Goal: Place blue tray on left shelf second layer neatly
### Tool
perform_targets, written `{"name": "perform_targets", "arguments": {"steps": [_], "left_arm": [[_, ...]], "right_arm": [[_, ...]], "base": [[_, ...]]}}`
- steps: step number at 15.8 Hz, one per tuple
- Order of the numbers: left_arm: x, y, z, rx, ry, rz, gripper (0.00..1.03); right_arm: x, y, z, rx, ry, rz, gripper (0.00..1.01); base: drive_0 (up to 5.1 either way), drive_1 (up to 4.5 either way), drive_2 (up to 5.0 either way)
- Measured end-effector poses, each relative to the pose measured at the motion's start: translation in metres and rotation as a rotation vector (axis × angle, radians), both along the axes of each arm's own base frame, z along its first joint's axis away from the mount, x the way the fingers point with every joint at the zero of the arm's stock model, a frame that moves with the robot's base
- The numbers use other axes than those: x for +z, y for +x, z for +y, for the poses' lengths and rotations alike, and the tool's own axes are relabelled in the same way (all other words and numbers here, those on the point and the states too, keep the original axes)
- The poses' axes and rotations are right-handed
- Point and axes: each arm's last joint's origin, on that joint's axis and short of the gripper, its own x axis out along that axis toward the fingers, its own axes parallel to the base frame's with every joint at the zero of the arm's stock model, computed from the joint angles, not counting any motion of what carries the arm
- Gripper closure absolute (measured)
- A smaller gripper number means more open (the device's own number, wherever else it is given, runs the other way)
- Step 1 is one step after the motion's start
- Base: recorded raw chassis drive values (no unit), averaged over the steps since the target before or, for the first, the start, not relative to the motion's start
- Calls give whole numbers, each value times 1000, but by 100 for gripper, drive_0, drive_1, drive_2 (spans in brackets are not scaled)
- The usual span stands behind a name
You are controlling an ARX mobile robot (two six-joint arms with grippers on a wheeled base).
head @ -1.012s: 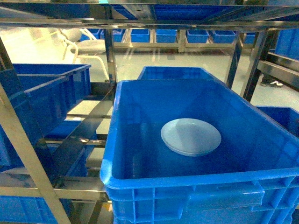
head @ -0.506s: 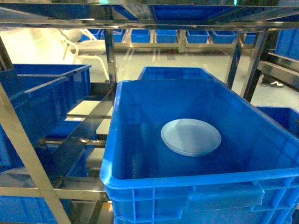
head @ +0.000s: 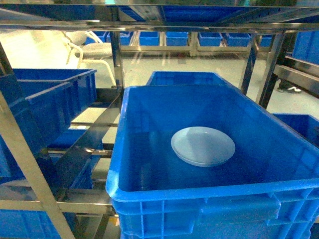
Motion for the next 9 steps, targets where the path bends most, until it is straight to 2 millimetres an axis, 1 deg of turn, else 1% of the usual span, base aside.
{"name": "perform_targets", "arguments": {"steps": [1, 4, 6, 8, 9], "left_arm": [[0, 0, 0, 0, 0, 0, 5], [0, 0, 0, 0, 0, 0, 5], [0, 0, 0, 0, 0, -1, 5], [0, 0, 0, 0, 0, 0, 5], [0, 0, 0, 0, 0, 0, 5]], "right_arm": [[-1, 0, -1, -3, -2, 9, 99], [-2, 1, -5, 22, -3, 25, 99], [-3, 1, -13, -11, -2, 26, 99], [-2, 1, -12, 4, 0, 23, 99], [-2, 1, -12, 4, 0, 24, 97]], "base": [[0, 0, 0], [0, 0, 0], [0, 0, 0], [0, 0, 0], [0, 0, 0]]}}
